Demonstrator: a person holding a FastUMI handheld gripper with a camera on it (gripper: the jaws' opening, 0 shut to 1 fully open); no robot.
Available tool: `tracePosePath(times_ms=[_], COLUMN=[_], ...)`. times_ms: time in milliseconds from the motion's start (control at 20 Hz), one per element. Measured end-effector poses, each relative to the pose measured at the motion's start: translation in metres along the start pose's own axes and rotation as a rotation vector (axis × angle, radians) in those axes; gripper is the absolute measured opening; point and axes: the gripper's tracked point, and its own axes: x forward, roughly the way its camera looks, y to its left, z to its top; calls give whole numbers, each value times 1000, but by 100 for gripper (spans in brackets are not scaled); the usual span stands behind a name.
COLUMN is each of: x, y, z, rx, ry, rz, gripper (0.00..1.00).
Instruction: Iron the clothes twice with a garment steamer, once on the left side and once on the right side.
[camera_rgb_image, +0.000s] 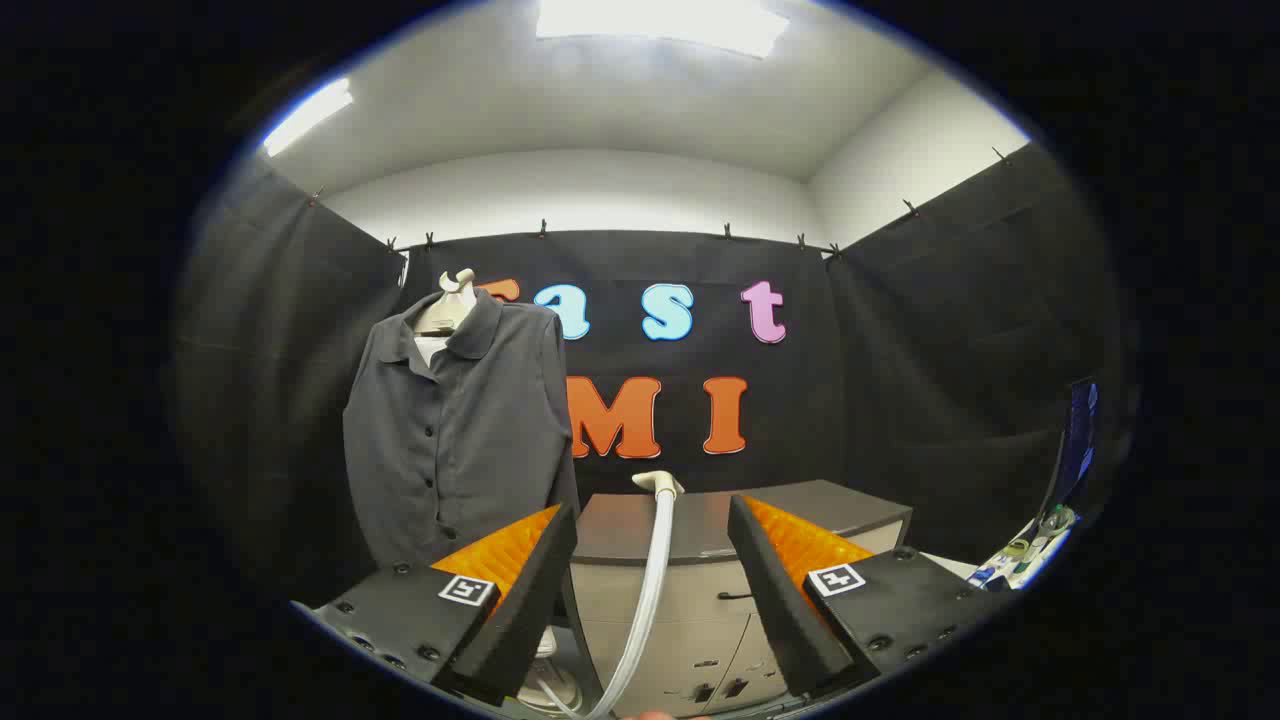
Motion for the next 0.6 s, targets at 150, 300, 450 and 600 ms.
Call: tracePosePath(times_ms=[150, 300, 450, 600], x=[5, 8, 8, 9], y=[13, 17, 22, 8], z=[-2, -7, -15, -10], rx=[1, 17, 53, 45], ry=[0, -8, 23, 22], rz=[19, 21, 44, 27], gripper=[98, 98, 99, 99])
